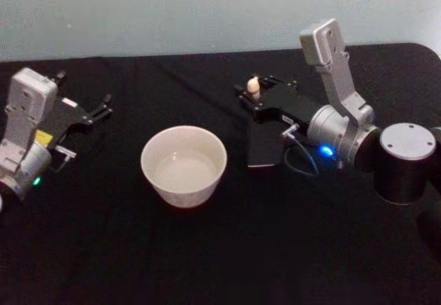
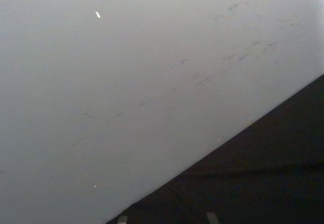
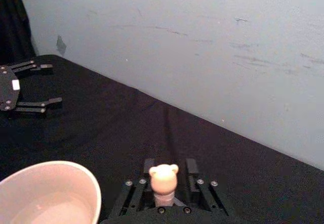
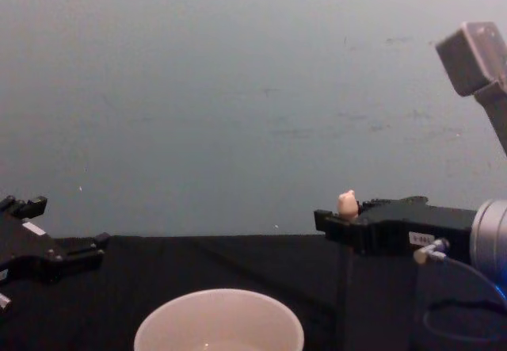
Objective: Pick up the stirring spoon with one hand, stir inside the cup, then place it back in its original position.
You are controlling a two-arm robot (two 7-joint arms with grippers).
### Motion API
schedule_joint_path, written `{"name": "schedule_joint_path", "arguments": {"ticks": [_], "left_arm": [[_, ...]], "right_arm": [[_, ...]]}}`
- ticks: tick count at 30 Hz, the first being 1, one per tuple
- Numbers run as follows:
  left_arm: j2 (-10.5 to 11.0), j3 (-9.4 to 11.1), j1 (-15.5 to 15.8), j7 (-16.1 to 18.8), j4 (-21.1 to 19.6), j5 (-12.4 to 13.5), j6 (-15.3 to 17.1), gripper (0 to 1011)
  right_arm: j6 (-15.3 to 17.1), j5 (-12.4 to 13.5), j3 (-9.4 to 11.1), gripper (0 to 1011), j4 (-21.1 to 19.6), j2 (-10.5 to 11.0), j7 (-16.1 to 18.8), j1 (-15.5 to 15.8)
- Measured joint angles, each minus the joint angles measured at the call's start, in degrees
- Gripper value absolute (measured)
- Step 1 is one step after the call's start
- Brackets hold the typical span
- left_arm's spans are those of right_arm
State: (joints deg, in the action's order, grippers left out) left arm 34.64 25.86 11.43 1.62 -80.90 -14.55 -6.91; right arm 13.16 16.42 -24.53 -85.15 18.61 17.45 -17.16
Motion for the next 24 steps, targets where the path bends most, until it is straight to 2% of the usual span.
{"name": "schedule_joint_path", "arguments": {"ticks": [8,15,24], "left_arm": [[0.00,0.00,0.00,0.00,0.00,0.00,0.00,1001],[0.00,0.00,0.00,0.00,0.00,0.00,0.00,1001],[0.00,0.00,0.00,0.00,0.00,0.00,0.00,1002]], "right_arm": [[-0.01,0.04,0.00,194,-0.01,0.01,0.00,0.00],[0.00,0.05,0.00,188,-0.01,0.01,0.00,0.00],[-0.21,0.85,1.74,188,-2.11,-0.42,0.69,1.22]]}}
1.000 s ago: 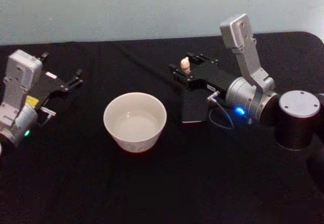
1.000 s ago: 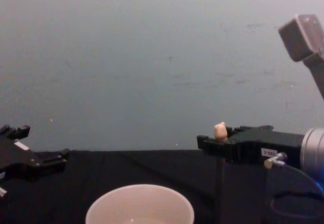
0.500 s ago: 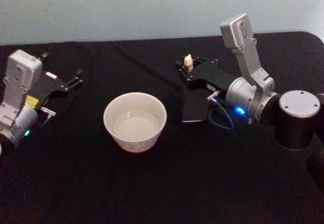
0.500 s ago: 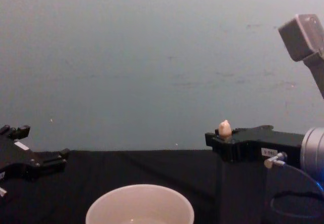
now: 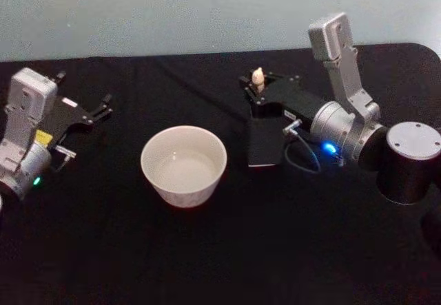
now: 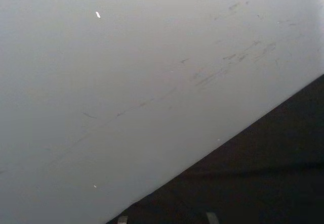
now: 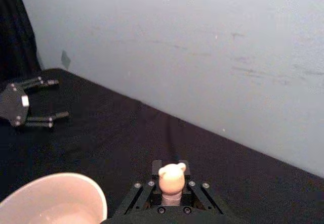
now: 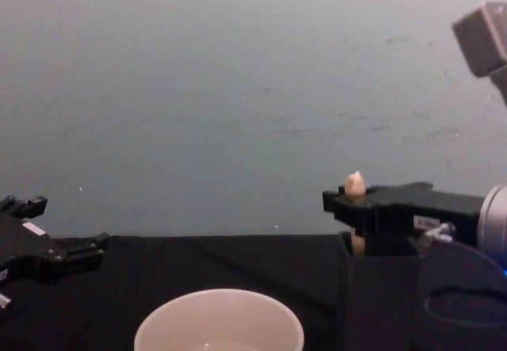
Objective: Pick up the stirring spoon with one hand, stir inside the cup, then place it back in its original position.
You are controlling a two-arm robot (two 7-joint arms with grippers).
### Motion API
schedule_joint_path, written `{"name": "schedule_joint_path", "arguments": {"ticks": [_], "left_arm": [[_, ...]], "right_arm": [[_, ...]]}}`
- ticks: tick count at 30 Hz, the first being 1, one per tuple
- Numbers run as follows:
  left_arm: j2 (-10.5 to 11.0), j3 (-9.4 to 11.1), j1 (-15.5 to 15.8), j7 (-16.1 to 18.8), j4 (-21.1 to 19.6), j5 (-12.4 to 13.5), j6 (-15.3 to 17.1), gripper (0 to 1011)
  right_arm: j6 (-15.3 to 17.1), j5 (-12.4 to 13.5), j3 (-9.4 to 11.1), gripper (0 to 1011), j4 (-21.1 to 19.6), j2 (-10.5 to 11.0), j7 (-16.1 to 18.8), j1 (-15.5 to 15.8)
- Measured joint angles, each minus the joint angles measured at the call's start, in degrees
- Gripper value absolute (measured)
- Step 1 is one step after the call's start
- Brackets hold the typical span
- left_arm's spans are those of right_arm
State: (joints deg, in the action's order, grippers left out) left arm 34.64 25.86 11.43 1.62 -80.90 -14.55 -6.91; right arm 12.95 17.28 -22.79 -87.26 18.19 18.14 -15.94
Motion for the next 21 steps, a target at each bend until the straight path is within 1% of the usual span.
{"name": "schedule_joint_path", "arguments": {"ticks": [7,12,18,20,21], "left_arm": [[0.00,0.00,0.00,0.00,0.00,0.00,0.00,1001],[0.00,0.00,0.00,0.00,0.00,0.00,0.00,1001],[0.00,0.00,0.00,0.00,0.00,0.00,0.00,1001],[0.00,0.00,0.00,0.00,0.00,0.00,0.00,1001],[0.00,0.00,0.00,0.00,0.00,0.00,0.00,1001]], "right_arm": [[0.17,1.41,1.53,188,-2.38,-0.19,0.06,0.57],[0.20,2.94,2.92,188,-4.43,-0.29,-0.02,0.70],[-0.65,5.96,4.81,188,-8.48,-0.35,-0.25,0.85],[-1.12,6.80,5.19,188,-9.77,-0.33,-0.45,0.85],[-1.12,6.80,5.19,188,-9.77,-0.33,-0.45,0.85]]}}
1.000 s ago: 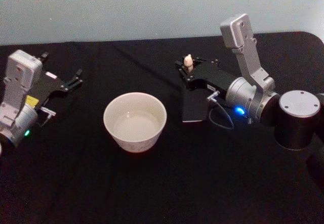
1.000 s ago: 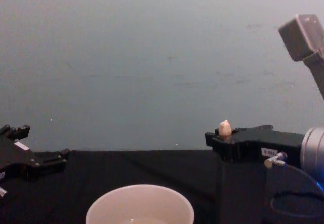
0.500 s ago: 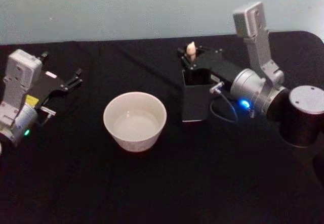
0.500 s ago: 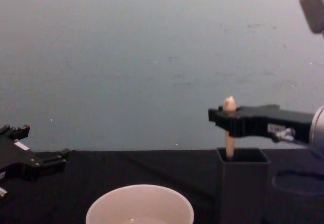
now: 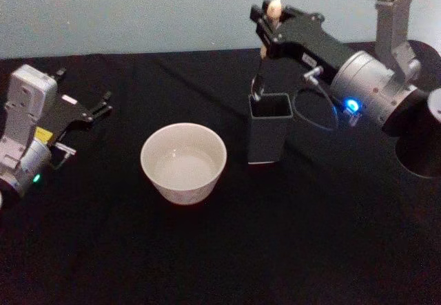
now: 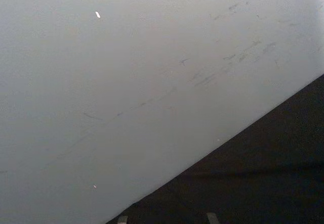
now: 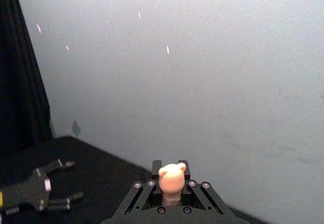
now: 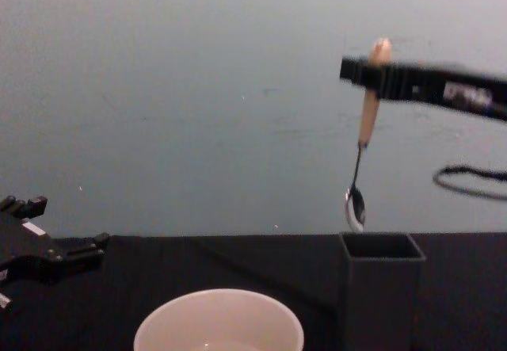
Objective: Pick up the stirring spoon with one hand, stir inside the cup, then place it back in its original position.
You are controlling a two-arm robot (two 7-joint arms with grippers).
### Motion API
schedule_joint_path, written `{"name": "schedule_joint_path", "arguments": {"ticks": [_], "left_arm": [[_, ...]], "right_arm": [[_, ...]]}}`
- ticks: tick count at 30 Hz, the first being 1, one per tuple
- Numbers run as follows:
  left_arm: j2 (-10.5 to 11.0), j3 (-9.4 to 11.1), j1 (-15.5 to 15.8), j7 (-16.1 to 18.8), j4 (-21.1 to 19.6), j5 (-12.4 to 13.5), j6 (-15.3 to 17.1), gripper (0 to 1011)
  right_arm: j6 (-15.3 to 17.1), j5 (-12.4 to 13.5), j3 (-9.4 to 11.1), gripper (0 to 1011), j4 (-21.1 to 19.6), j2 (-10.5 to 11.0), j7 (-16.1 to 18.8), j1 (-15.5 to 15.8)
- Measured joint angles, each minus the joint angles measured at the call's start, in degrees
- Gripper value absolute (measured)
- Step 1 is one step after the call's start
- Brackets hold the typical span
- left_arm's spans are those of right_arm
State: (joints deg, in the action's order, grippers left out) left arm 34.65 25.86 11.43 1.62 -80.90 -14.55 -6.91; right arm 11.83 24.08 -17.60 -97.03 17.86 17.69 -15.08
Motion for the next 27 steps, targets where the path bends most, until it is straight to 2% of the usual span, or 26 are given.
{"name": "schedule_joint_path", "arguments": {"ticks": [9,19,27], "left_arm": [[0.00,0.00,0.00,0.00,0.00,0.00,0.00,1001],[0.00,0.00,0.00,0.00,0.00,0.00,0.00,1001],[0.00,0.00,0.00,0.00,0.00,0.00,0.00,1001]], "right_arm": [[-1.34,1.81,-0.37,188,-3.02,0.45,-0.36,-0.67],[-2.14,1.36,-5.04,188,-3.62,1.80,1.66,-0.06],[-4.16,0.83,-8.76,188,-1.99,2.32,4.57,0.25]]}}
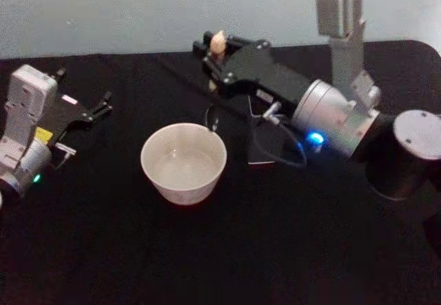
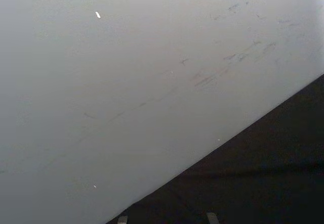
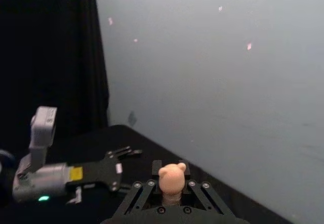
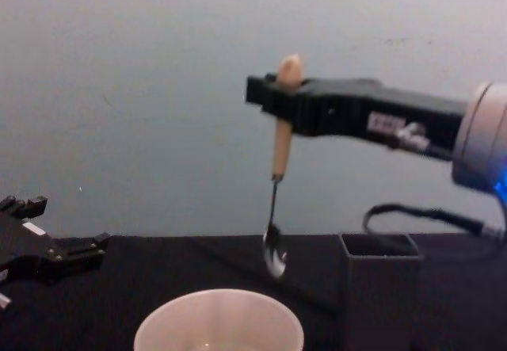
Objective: Pick up the stirring spoon with one hand, stir inside the cup, then place it back in its original position.
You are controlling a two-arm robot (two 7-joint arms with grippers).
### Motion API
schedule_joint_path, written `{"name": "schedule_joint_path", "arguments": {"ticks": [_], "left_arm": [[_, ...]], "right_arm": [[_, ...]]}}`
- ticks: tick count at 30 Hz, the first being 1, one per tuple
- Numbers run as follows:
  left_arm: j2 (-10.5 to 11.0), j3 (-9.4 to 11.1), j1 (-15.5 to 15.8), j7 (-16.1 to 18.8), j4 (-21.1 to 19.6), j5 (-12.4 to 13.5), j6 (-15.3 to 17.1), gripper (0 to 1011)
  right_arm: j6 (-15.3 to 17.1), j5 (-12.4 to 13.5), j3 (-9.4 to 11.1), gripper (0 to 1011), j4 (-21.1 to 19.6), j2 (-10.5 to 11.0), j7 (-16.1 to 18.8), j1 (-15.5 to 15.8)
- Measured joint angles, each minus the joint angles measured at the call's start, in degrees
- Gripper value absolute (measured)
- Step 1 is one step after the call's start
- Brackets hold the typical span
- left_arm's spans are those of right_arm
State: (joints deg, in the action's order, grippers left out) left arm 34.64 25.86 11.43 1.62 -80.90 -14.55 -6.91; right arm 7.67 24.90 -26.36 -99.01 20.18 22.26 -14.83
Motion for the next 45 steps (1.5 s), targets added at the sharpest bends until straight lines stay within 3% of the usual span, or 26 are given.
{"name": "schedule_joint_path", "arguments": {"ticks": [7,18,30,45], "left_arm": [[0.00,0.00,0.00,0.00,0.00,0.00,0.00,1001],[0.00,0.00,0.00,0.00,0.00,0.00,0.00,1001],[0.00,0.00,0.00,0.00,0.00,0.00,0.00,1001],[0.00,0.00,0.00,0.00,0.00,0.00,0.00,1001]], "right_arm": [[-2.46,-1.27,-3.04,188,3.95,-1.07,1.73,-0.84],[-5.39,-2.78,-5.43,188,10.78,-3.99,2.86,-2.27],[-7.99,-3.70,-6.42,188,17.98,-6.90,4.25,-3.83],[-9.29,-5.79,-6.46,188,22.47,-9.22,3.71,-4.90]]}}
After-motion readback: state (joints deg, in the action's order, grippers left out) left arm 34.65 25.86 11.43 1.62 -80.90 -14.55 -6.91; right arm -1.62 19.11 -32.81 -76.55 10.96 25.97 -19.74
